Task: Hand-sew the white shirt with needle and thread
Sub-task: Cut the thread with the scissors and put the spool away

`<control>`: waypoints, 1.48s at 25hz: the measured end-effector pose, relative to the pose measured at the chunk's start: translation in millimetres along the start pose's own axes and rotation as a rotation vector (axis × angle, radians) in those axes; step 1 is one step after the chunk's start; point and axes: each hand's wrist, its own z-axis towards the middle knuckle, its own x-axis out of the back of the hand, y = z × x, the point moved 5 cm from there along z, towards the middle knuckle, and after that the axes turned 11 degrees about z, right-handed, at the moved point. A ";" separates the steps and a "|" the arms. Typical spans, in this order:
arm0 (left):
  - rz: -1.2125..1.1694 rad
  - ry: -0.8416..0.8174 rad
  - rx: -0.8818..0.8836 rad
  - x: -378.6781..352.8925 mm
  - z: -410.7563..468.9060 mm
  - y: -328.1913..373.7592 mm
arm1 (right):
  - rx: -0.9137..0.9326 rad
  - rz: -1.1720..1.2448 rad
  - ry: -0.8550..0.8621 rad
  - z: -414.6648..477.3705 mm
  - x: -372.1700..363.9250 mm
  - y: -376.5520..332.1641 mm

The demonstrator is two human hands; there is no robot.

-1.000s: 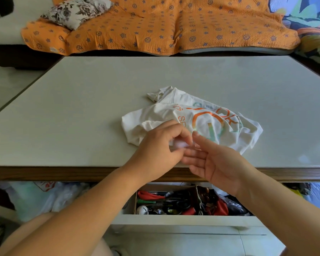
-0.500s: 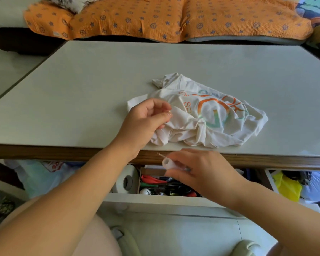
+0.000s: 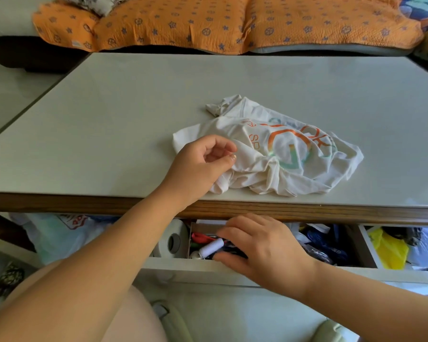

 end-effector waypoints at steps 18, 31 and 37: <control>0.093 0.029 -0.018 -11.7 9.3 4.6 | -0.116 -0.194 0.054 -2.4 -5.1 21.8; 0.852 -0.014 -0.185 -4.0 23.9 15.1 | -0.659 0.125 0.164 13.8 95.0 114.6; 0.827 -0.036 -0.303 3.8 29.0 15.9 | -0.647 0.207 0.132 19.0 107.0 105.8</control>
